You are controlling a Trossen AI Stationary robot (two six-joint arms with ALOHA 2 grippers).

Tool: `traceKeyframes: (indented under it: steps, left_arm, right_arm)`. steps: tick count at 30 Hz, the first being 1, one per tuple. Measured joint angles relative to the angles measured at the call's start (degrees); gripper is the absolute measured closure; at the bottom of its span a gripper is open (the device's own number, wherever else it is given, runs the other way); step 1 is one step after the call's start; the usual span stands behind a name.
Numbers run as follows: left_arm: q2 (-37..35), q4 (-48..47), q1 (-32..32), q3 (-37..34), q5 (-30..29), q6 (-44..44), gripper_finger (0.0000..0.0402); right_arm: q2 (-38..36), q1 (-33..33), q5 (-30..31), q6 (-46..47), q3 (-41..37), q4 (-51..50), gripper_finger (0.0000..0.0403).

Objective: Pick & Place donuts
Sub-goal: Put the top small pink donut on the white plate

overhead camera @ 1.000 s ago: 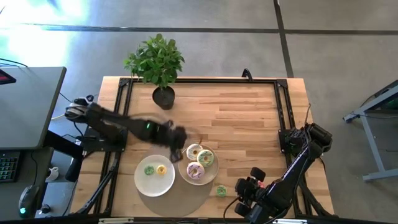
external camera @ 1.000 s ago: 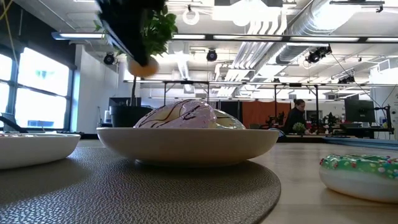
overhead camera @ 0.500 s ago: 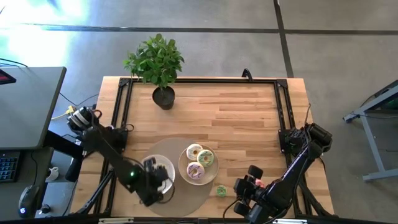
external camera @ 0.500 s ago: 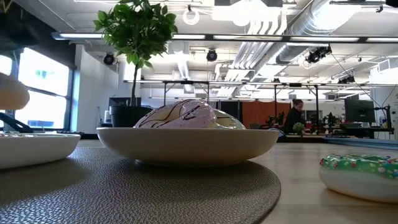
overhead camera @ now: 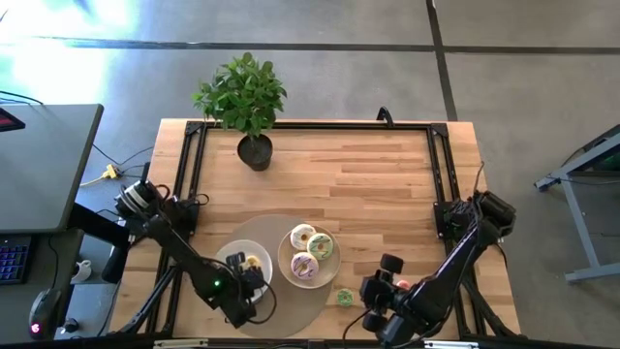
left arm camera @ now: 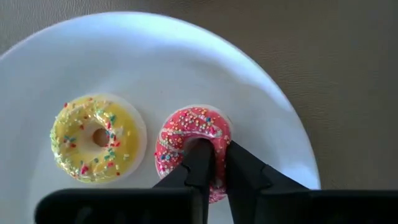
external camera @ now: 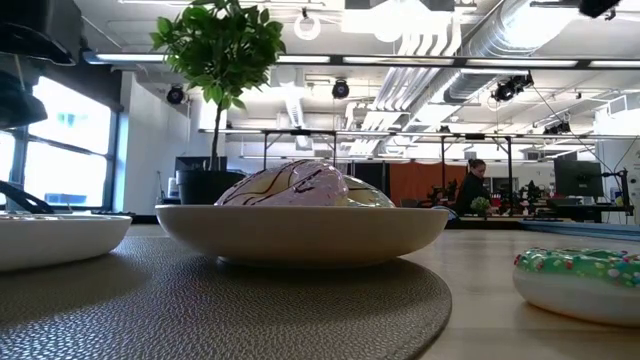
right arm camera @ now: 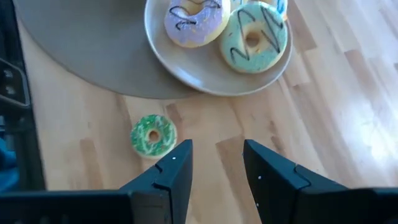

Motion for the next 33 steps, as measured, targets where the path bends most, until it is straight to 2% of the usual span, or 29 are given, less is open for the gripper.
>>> traceKeyframes:
  steps: [8,12,23,28,33]
  left_arm:
    - [-0.01,-0.22,0.59,0.00,-0.05,1.12,0.0299]
    - [-0.01,-0.30,1.28,0.00,-0.03,1.20,0.0278]
    - [-0.16,-0.18,1.21,0.05,1.02,1.57,0.0274]
    - [-0.18,-0.23,1.22,1.08,-0.34,1.59,0.0274]
    - [-0.18,-0.46,1.61,2.26,0.06,2.95,0.0273]
  right_arm:
    - [0.01,-1.71,-0.22,-6.16,0.00,0.02,0.0263]
    - [0.02,-2.28,-3.71,-5.21,0.00,0.09,0.0263]
    - [0.01,-1.86,-22.11,0.87,-0.31,-0.80,0.0263]
    - [0.00,0.14,-23.31,5.71,-6.77,0.51,0.0263]
    - [0.02,0.66,-28.67,9.84,-14.94,2.39,0.0252]
